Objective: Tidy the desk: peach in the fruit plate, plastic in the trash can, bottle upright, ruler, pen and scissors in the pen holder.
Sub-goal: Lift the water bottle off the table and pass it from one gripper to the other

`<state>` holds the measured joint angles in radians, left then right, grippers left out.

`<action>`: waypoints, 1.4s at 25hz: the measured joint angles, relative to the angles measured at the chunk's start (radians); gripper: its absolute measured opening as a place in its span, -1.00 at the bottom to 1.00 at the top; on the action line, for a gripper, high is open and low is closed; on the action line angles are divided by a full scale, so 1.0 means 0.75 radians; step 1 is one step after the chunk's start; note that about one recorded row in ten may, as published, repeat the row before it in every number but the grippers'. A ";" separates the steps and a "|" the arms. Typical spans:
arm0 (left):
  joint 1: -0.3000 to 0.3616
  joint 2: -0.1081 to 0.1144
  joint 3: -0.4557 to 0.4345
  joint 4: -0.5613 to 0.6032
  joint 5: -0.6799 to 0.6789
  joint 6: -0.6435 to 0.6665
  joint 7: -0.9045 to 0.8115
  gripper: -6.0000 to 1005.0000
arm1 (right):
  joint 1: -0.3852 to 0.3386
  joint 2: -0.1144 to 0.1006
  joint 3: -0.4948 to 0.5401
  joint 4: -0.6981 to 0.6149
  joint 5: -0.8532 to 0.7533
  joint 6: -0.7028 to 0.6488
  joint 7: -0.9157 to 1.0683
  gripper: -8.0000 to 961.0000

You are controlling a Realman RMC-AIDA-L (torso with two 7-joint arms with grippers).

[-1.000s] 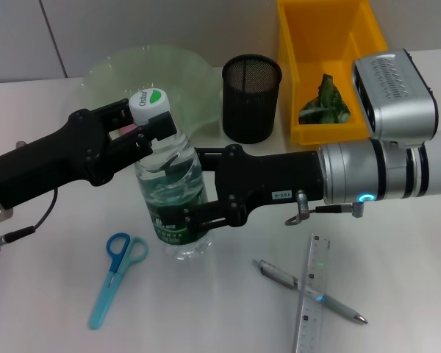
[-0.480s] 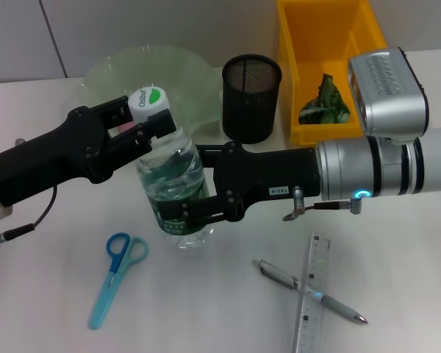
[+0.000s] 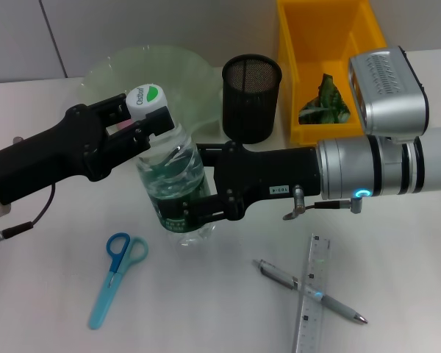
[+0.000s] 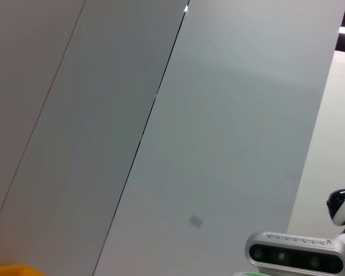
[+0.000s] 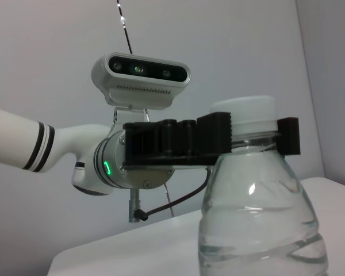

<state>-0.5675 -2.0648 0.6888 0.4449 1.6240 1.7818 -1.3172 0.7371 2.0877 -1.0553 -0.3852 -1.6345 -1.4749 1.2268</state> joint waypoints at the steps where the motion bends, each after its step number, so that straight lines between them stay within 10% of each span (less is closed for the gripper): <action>1: 0.000 0.000 0.000 0.000 0.000 -0.004 0.000 -0.06 | 0.000 0.000 0.000 0.000 0.000 0.000 0.000 0.71; 35: 0.014 0.005 -0.009 0.010 0.001 -0.052 -0.005 -0.02 | -0.104 -0.011 0.000 -0.138 -0.013 -0.038 0.038 0.71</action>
<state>-0.5567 -2.0609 0.6817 0.4521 1.6244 1.7428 -1.3207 0.6589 2.0794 -1.0554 -0.4890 -1.6445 -1.5036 1.2552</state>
